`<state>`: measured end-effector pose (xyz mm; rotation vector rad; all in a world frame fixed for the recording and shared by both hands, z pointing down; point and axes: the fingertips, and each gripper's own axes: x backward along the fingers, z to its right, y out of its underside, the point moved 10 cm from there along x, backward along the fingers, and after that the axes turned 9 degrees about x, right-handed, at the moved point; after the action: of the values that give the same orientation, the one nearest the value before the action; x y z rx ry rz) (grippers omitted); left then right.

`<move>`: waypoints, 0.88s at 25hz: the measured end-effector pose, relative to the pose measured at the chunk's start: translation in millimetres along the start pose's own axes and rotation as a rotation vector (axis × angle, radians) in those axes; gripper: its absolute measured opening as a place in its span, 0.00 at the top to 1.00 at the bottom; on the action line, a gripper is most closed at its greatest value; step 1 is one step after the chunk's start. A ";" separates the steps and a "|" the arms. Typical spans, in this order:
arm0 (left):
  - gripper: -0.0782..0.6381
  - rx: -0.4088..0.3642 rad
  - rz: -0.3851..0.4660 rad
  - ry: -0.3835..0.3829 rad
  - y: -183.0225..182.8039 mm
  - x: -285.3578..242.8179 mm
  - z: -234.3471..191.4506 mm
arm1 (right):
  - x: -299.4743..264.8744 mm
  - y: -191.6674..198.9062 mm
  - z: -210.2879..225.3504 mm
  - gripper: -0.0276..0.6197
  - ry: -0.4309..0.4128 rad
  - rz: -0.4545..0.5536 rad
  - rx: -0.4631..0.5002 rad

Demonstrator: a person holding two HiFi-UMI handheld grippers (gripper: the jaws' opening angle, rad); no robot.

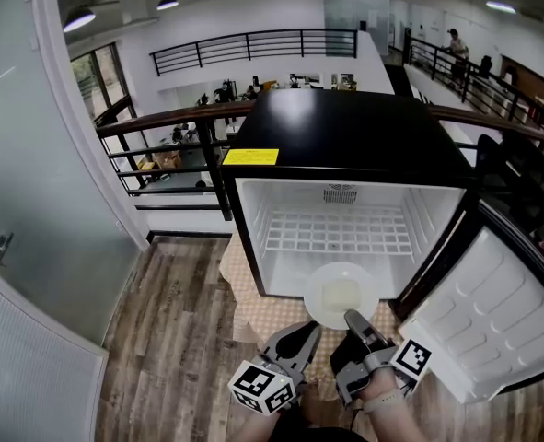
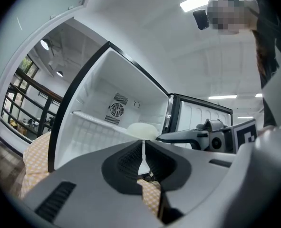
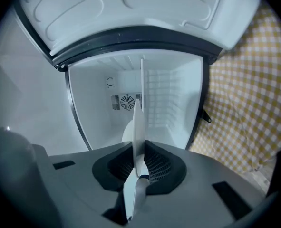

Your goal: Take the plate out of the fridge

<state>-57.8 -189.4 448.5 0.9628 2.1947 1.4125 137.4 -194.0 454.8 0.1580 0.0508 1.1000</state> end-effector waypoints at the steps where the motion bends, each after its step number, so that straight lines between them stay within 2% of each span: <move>1: 0.86 -0.001 0.002 -0.003 0.5 1.9 3.1 | 3.8 0.2 0.3 0.86 0.004 0.000 -0.002; 15: 0.86 -0.012 0.019 -0.048 15.8 33.6 39.6 | 50.7 10.6 9.9 0.86 0.023 -0.028 -0.009; 22: 0.86 -0.022 -0.001 -0.052 26.3 49.9 55.9 | 72.2 20.3 16.0 0.86 0.031 -0.028 -0.021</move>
<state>-49.2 -110.5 450.8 0.9795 2.1377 1.3930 154.2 -122.3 476.4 0.1209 0.0690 1.0747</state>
